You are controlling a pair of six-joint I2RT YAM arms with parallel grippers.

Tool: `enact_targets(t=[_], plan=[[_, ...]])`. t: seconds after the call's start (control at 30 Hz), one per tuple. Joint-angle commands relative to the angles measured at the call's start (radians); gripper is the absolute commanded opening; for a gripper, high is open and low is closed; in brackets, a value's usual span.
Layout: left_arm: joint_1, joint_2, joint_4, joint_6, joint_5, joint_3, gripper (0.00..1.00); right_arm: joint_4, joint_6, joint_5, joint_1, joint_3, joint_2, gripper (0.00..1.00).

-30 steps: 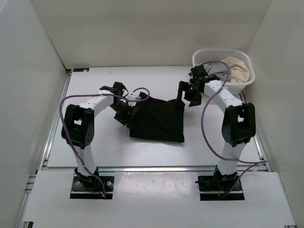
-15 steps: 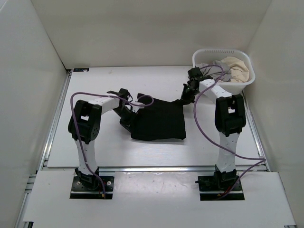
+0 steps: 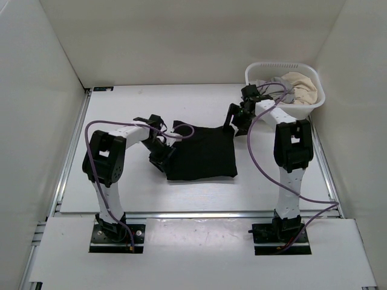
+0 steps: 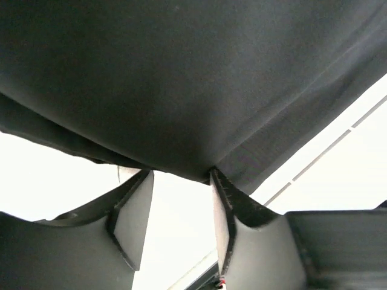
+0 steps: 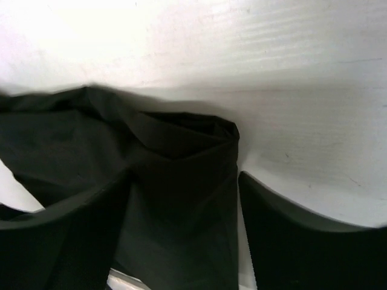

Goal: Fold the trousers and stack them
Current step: Fold the trousers

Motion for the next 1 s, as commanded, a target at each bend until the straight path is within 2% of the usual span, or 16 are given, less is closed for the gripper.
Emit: enact_targets(t=[0.0,0.13,0.2,0.27,0.4,0.47,0.53,0.67,0.77,0.97], plan=[[-0.001,-0.067,-0.014,0.007,0.004,0.044,0.55,0.004,-0.066,0.006,-0.020,0.028,-0.076,0.79],[0.011,-0.090,-0.079,0.007,0.004,0.126,0.59,-0.077,-0.133,0.086,0.019,-0.020,-0.206,0.83],[0.057,-0.105,-0.116,0.016,0.033,0.176,0.62,-0.105,-0.153,0.136,0.051,-0.076,-0.302,0.89],[0.089,-0.131,-0.141,0.016,0.044,0.212,0.64,-0.151,-0.153,0.195,0.060,-0.116,-0.401,0.98],[0.207,-0.200,-0.170,-0.008,0.023,0.287,0.73,-0.238,-0.153,0.241,0.030,-0.214,-0.565,0.99],[0.309,-0.242,-0.170,-0.022,-0.009,0.318,0.83,-0.316,-0.164,0.262,-0.027,-0.237,-0.643,0.99],[0.420,-0.263,-0.170,-0.050,-0.091,0.338,0.87,-0.361,-0.190,0.275,-0.096,-0.250,-0.691,0.99],[0.594,-0.318,-0.150,-0.100,-0.232,0.306,0.91,-0.511,-0.230,0.311,-0.231,-0.230,-0.764,0.99],[0.707,-0.374,-0.109,-0.133,-0.292,0.208,0.94,-0.539,-0.249,0.423,-0.285,-0.219,-0.803,0.99],[0.801,-0.432,-0.064,-0.143,-0.322,0.089,0.97,-0.528,-0.249,0.502,-0.306,-0.251,-0.828,0.99]])
